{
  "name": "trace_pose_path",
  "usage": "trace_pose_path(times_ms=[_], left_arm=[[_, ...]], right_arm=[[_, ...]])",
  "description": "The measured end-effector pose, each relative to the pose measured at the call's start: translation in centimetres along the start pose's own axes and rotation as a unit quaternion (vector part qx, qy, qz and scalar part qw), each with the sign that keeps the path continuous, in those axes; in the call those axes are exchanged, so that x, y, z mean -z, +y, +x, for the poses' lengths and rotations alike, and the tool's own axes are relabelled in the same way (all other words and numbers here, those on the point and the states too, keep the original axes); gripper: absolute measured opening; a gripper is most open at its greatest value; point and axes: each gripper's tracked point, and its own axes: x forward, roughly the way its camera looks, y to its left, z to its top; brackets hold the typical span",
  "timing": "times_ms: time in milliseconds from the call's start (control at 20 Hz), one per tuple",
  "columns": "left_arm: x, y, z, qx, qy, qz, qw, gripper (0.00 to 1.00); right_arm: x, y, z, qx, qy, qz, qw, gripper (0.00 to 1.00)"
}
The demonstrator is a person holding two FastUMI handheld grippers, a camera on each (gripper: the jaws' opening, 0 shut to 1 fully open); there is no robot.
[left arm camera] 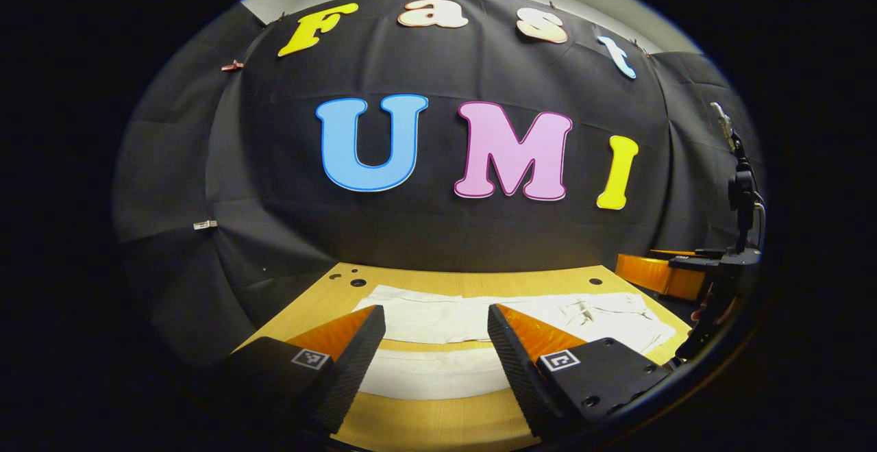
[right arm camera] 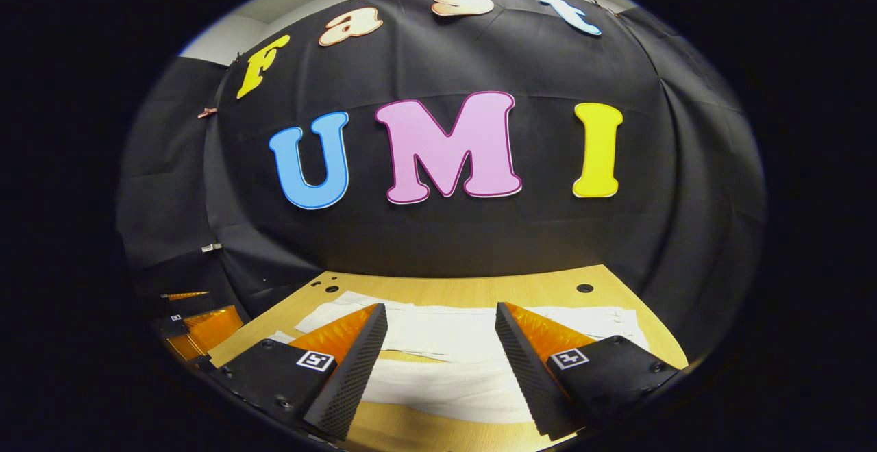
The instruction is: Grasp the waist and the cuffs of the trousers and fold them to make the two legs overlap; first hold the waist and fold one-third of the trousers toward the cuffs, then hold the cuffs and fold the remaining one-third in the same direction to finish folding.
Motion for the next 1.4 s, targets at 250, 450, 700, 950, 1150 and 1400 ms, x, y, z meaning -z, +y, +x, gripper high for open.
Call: trace_pose_path(times_ms=[250,450,700,950,1150,1400], left_arm=[[0.0,-1.5,1.0,0.010,-0.001,0.008,1.000,0.96],[-0.2,-2.1,1.9,0.017,-0.005,0.017,1.000,0.96],[1.8,-1.6,3.2,0.008,0.023,0.004,1.000,0.96],[3.5,-0.7,4.3,-0.011,0.044,0.005,0.999,0.96],[4.6,0.0,4.4,-0.026,0.060,-0.004,0.998,0.96],[6.2,1.0,4.3,-0.041,0.082,0.015,0.996,0.96]], right_arm=[[0.1,-2.8,-0.1,0.024,0.001,0.010,1.000,0.99],[-0.2,-6.1,0.1,0.050,-0.009,-0.009,0.999,0.99],[-0.5,-13.0,0.6,0.099,-0.005,-0.071,0.993,0.99],[-0.6,-19.6,1.0,0.122,0.003,-0.184,0.975,0.98],[1.2,-22.7,1.5,0.105,0.026,-0.260,0.960,0.97],[5.8,-25.9,1.7,0.048,0.094,-0.362,0.926,0.97]])
